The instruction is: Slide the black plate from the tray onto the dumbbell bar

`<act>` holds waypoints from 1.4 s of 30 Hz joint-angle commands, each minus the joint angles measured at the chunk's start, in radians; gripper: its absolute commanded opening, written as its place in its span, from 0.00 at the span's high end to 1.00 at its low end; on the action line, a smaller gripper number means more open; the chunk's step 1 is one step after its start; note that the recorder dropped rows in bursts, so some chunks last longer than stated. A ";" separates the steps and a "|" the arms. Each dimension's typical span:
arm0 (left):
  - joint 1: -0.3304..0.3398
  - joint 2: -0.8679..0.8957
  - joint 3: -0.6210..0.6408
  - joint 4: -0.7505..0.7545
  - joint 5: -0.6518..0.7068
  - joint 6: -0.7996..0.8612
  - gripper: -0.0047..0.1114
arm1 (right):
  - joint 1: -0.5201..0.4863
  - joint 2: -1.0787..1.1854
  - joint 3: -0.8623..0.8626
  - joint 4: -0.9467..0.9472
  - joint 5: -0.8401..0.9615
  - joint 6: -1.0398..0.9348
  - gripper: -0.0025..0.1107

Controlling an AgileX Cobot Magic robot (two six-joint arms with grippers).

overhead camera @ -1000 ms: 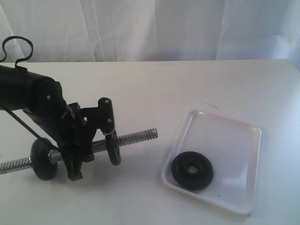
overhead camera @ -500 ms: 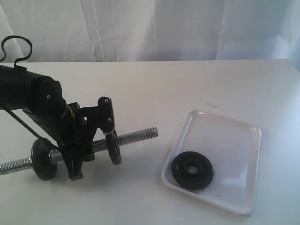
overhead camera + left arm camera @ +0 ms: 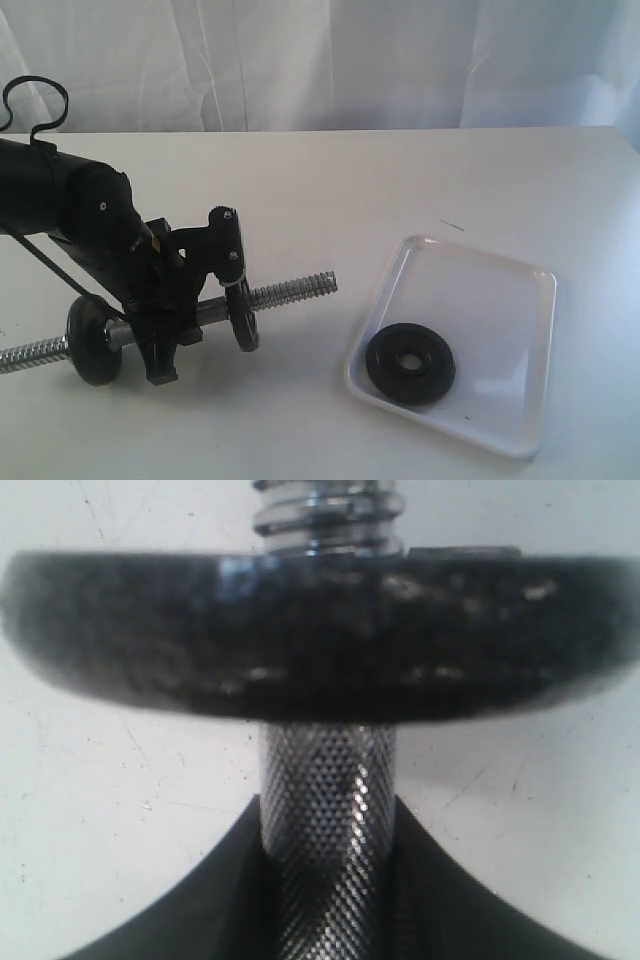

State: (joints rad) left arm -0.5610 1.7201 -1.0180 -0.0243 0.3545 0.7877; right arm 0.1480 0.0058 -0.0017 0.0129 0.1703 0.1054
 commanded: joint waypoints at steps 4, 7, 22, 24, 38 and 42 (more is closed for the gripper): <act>0.000 -0.081 -0.024 -0.026 -0.039 -0.009 0.96 | 0.002 -0.006 0.002 -0.006 -0.353 0.003 0.98; 0.000 -0.114 -0.024 -0.026 -0.039 -0.009 0.96 | 0.002 -0.006 0.002 -0.006 -0.428 0.005 0.98; 0.000 -0.157 -0.024 -0.073 -0.037 -0.105 0.96 | 0.002 -0.006 0.002 -0.004 -0.637 0.338 0.98; 0.000 -0.157 -0.024 -0.075 -0.024 -0.105 0.96 | 0.002 -0.006 -0.003 -0.006 -0.546 0.338 0.98; 0.000 -0.157 -0.017 -0.127 0.004 -0.101 0.96 | 0.072 0.412 -0.376 -0.006 0.101 0.119 0.98; 0.000 -0.155 -0.017 -0.130 0.004 -0.101 0.96 | 0.143 0.665 -0.547 -0.002 0.238 -0.006 0.98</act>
State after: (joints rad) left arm -0.5610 1.6242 -1.0100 -0.0992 0.4073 0.7016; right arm 0.2483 0.5194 -0.4516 0.0129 0.3130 0.1929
